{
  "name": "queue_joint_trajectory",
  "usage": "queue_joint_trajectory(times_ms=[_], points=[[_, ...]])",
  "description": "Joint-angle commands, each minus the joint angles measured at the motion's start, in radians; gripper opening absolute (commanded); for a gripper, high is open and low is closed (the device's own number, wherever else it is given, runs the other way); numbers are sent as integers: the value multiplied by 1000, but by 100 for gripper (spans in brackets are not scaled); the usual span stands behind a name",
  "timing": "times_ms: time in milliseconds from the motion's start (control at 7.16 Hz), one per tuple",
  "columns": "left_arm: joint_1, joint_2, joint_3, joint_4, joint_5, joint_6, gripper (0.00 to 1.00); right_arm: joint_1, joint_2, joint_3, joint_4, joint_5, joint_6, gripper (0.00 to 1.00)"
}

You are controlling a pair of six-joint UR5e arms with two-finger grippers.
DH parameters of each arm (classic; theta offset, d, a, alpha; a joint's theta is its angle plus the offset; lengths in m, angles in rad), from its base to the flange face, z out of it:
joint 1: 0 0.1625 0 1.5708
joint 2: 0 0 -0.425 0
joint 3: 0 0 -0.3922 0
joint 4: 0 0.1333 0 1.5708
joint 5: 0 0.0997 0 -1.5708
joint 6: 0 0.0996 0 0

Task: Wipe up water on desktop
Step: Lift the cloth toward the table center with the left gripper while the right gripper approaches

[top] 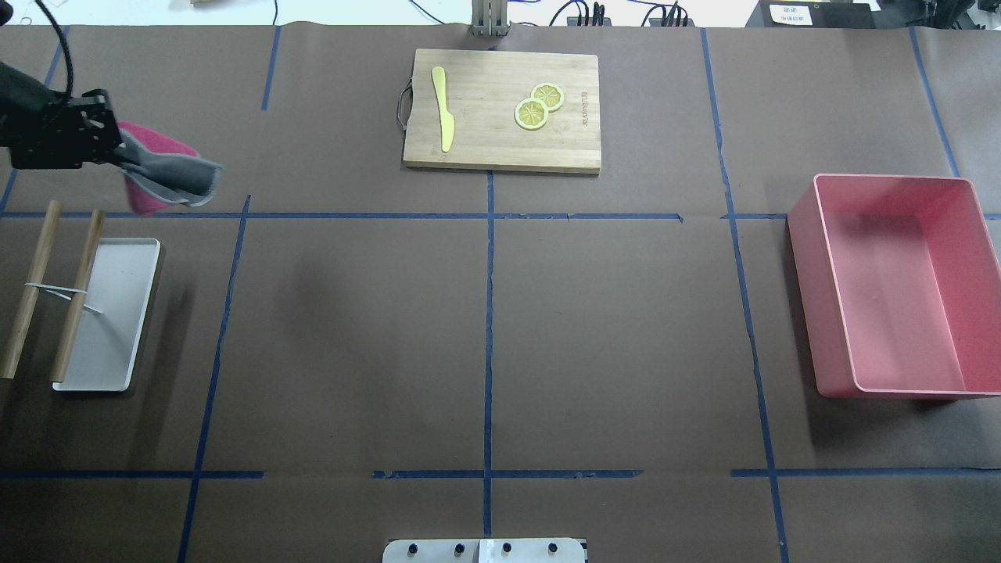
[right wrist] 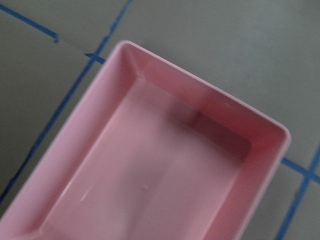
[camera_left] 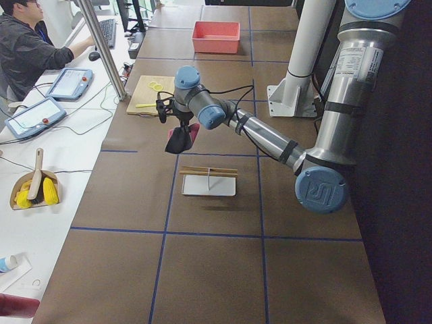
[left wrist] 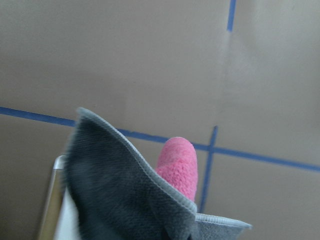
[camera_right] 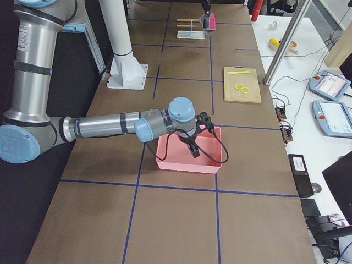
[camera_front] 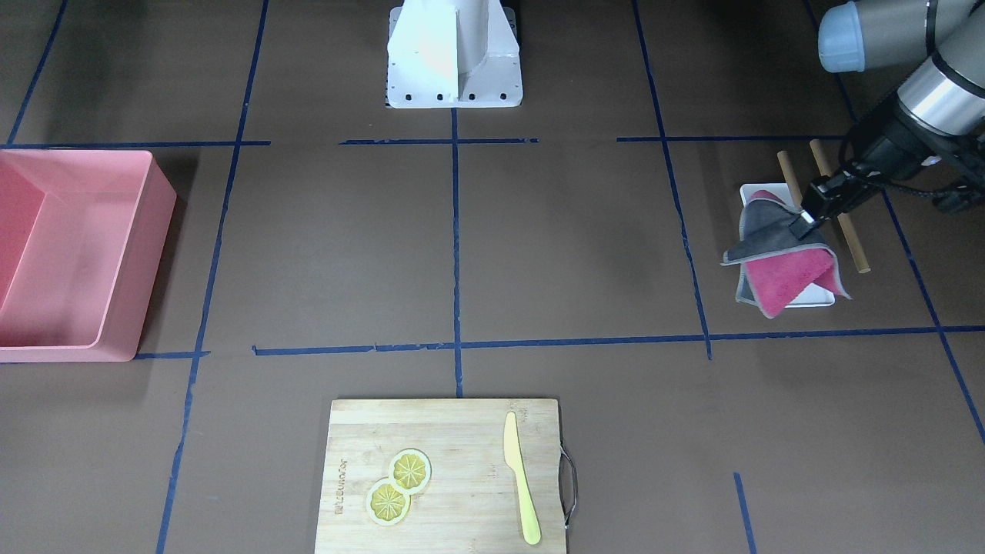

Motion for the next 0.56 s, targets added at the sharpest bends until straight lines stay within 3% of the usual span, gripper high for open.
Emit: queue_joint_trajectory(times_ms=[0, 419], points=[[86, -92, -13, 2, 3, -234, 0, -128, 133, -7, 36, 12, 15, 100], [163, -213, -21, 0, 7, -569, 1, -249, 328, 37, 45, -27, 113, 100]])
